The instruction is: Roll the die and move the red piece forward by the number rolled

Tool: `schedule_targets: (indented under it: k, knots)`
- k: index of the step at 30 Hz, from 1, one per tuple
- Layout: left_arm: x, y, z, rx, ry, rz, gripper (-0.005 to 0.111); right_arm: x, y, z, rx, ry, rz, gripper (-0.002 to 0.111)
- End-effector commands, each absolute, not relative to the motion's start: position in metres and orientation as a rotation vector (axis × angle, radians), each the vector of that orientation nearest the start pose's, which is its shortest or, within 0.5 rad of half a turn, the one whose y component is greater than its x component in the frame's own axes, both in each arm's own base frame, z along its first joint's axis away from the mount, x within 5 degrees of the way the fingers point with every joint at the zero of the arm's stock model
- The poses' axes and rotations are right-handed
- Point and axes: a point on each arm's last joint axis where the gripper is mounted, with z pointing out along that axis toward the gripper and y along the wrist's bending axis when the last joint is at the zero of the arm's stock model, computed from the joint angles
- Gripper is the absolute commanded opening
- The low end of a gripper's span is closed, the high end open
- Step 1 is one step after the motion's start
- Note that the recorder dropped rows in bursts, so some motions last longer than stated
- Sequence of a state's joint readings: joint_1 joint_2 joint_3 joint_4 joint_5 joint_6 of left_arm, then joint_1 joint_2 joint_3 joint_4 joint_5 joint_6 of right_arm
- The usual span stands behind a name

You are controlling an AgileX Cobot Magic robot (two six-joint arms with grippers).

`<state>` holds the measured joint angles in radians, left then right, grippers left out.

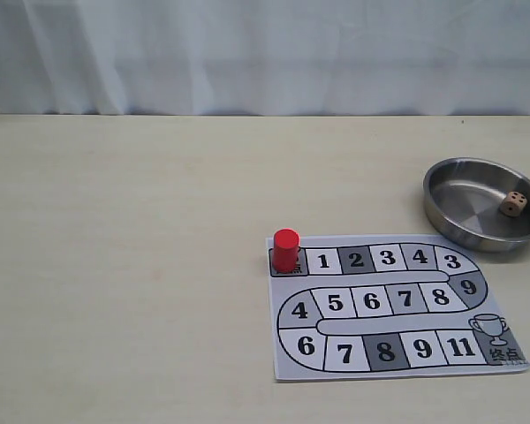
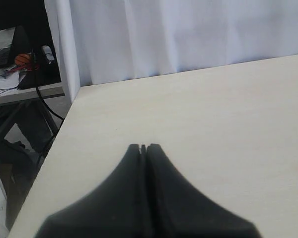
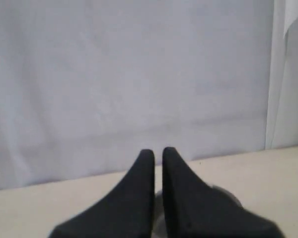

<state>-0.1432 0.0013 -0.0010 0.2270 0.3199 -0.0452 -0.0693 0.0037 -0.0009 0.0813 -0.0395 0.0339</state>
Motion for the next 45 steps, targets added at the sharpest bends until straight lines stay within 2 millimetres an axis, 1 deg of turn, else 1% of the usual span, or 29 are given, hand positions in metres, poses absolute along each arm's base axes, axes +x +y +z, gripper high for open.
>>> schedule_targets:
  k: [1, 8, 9, 10, 11, 13, 15, 17, 20, 21, 22, 23, 24, 25, 26, 27, 28, 29, 31, 32, 33, 35, 37, 38, 40, 42, 45]
  knots:
    - [0.054, -0.002, 0.185, 0.234, 1.78, 0.073, 0.0, 0.052, -0.005, 0.232, 0.123, 1.263, 0.019, 0.005]
    - [0.054, -0.002, 0.185, 0.234, 1.78, 0.073, 0.0, 0.043, -0.007, 0.252, 0.132, 1.028, 0.021, 0.005]
    - [0.054, -0.002, 0.185, 0.234, 1.78, 0.073, 0.0, 0.042, -0.007, 0.254, 0.151, 0.99, 0.055, 0.005]
    - [0.054, -0.002, 0.185, 0.234, 1.78, 0.073, 0.0, 0.04, -0.007, 0.257, 0.189, 0.944, 0.13, 0.005]
    - [0.054, -0.002, 0.185, 0.234, 1.78, 0.073, 0.0, 0.039, -0.007, 0.258, 0.247, 0.926, 0.247, 0.005]
    - [0.054, -0.002, 0.185, 0.234, 1.78, 0.073, 0.0, 0.04, -0.007, 0.257, 0.336, 0.916, 0.421, 0.005]
    - [0.054, -0.002, 0.185, 0.234, 1.78, 0.073, 0.0, 0.039, -0.007, 0.258, 0.336, 0.902, 0.427, 0.005]
    - [0.054, -0.002, 0.185, 0.234, 1.78, 0.073, 0.0, 0.044, -0.007, 0.259, 0.341, 0.932, 0.414, 0.005]
    - [0.054, -0.002, 0.185, 0.234, 1.78, 0.073, 0.0, 0.059, -0.008, 0.284, 0.325, 0.999, 0.359, 0.004]
    - [0.054, -0.002, 0.185, 0.234, 1.78, 0.073, 0.0, 0.068, -0.008, 0.294, 0.3, 1.035, 0.318, 0.004]
    - [0.054, -0.002, 0.185, 0.234, 1.78, 0.073, 0.0, 0.092, -0.007, 0.314, 0.234, 1.123, 0.23, 0.004]
    - [0.054, -0.002, 0.185, 0.234, 1.78, 0.073, 0.0, 0.104, -0.007, 0.324, 0.214, 1.172, 0.193, 0.004]
    - [0.054, -0.002, 0.185, 0.234, 1.78, 0.073, 0.0, 0.139, -0.01, 0.329, 0.184, 1.343, 0.111, 0.004]
    - [0.054, -0.002, 0.185, 0.234, 1.78, 0.073, 0.0, 0.158, -0.011, 0.334, 0.154, 1.418, 0.064, 0.004]
    - [0.054, -0.002, 0.185, 0.234, 1.78, 0.073, 0.0, 0.195, -0.013, 0.329, 0.061, 1.62, -0.048, 0.004]
    - [0.054, -0.002, 0.185, 0.234, 1.78, 0.073, 0.0, 0.214, -0.015, 0.321, 0.022, 1.723, -0.082, 0.004]
    - [0.054, -0.002, 0.185, 0.234, 1.78, 0.073, 0.0, 0.252, -0.017, 0.307, -0.086, 1.937, -0.149, 0.004]
    - [0.054, -0.002, 0.185, 0.234, 1.78, 0.073, 0.0, 0.279, -0.019, 0.294, -0.149, 2.095, -0.168, 0.004]
    - [0.054, -0.002, 0.185, 0.234, 1.78, 0.073, 0.0, 0.32, -0.024, 0.269, -0.199, 2.327, -0.181, 0.004]
    - [0.054, -0.002, 0.185, 0.234, 1.78, 0.073, 0.0, 0.337, -0.028, 0.257, -0.199, 2.431, -0.197, 0.004]
    - [0.054, -0.002, 0.185, 0.234, 1.78, 0.073, 0.0, 0.353, -0.032, 0.248, -0.164, 2.514, -0.227, 0.004]
    - [0.054, -0.002, 0.185, 0.234, 1.78, 0.073, 0.0, 0.376, -0.042, 0.222, -0.112, 2.689, -0.319, 0.004]
    - [0.054, -0.002, 0.185, 0.234, 1.78, 0.073, 0.0, 0.39, -0.049, 0.203, -0.056, 2.777, -0.384, 0.004]
    - [0.054, -0.002, 0.185, 0.234, 1.78, 0.073, 0.0, 0.395, -0.051, 0.198, -0.026, 2.785, -0.405, 0.006]
    - [0.054, -0.002, 0.185, 0.234, 1.78, 0.073, 0.0, 0.4, -0.054, 0.189, 0.026, 2.788, -0.439, 0.013]
    - [0.054, -0.002, 0.185, 0.234, 1.78, 0.073, 0.0, 0.403, -0.056, 0.18, 0.041, 2.779, -0.47, 0.026]
    - [0.054, -0.002, 0.185, 0.234, 1.78, 0.073, 0.0, 0.408, -0.059, 0.173, 0.076, 2.746, -0.503, 0.049]
